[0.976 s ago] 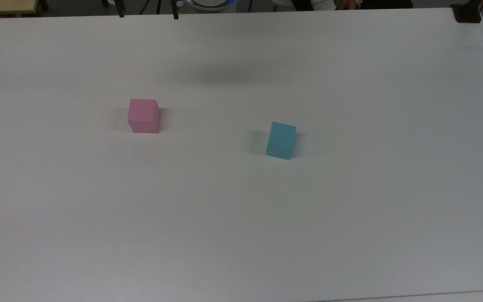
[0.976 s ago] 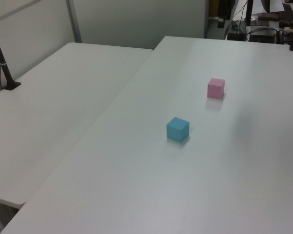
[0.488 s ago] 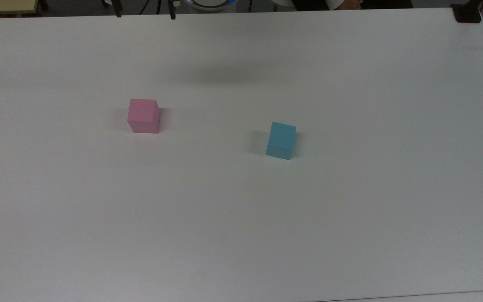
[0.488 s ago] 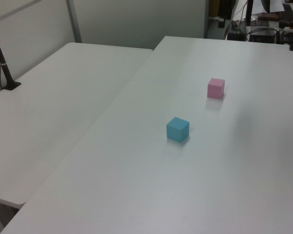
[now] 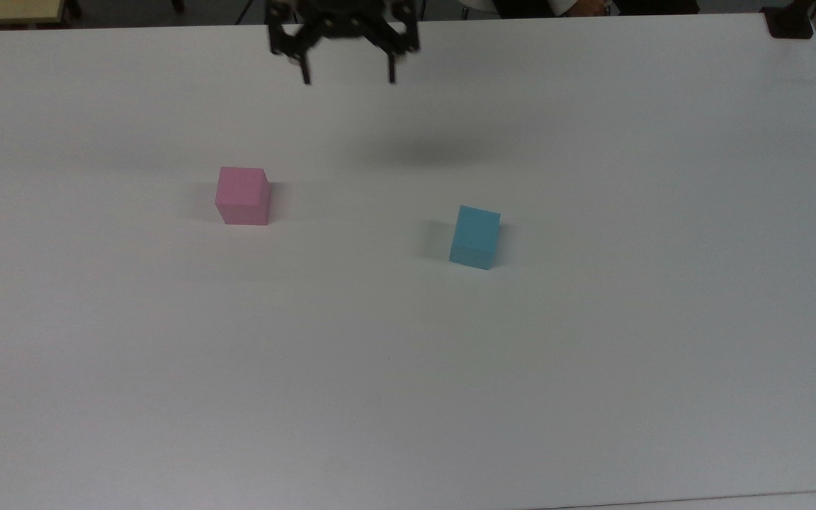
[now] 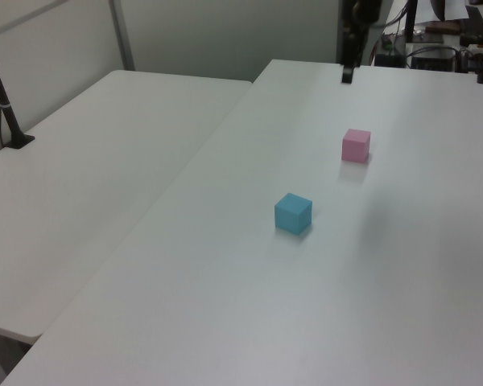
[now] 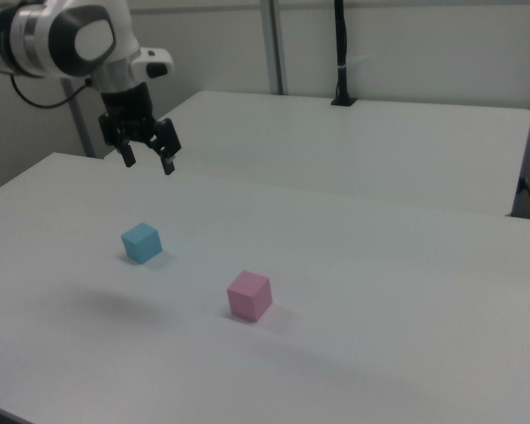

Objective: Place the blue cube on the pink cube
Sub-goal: 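Move the open gripper down over the light-blue cube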

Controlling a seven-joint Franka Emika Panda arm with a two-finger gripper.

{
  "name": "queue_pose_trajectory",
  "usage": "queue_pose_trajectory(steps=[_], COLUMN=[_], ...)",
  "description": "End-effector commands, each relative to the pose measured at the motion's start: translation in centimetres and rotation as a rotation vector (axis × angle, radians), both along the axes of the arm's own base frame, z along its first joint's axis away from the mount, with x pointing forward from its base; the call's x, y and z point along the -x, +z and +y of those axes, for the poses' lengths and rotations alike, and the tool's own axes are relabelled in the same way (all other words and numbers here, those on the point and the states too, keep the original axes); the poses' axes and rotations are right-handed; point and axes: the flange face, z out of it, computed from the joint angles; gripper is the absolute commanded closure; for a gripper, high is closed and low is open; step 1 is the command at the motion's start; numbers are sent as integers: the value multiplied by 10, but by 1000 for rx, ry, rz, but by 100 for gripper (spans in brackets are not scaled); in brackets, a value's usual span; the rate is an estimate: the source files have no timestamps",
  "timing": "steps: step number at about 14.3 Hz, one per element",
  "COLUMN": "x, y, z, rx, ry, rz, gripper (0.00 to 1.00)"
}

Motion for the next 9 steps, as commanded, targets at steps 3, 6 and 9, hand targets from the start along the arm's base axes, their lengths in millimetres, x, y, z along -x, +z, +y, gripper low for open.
queue_pose_trajectory(steps=[3, 6, 9], x=[-31, -39, -48], y=[-82, -112, -148], z=[83, 113, 137], rx=[-32, -56, -61], ry=[-107, -143, -177], rz=[17, 23, 23], gripper=[6, 6, 6])
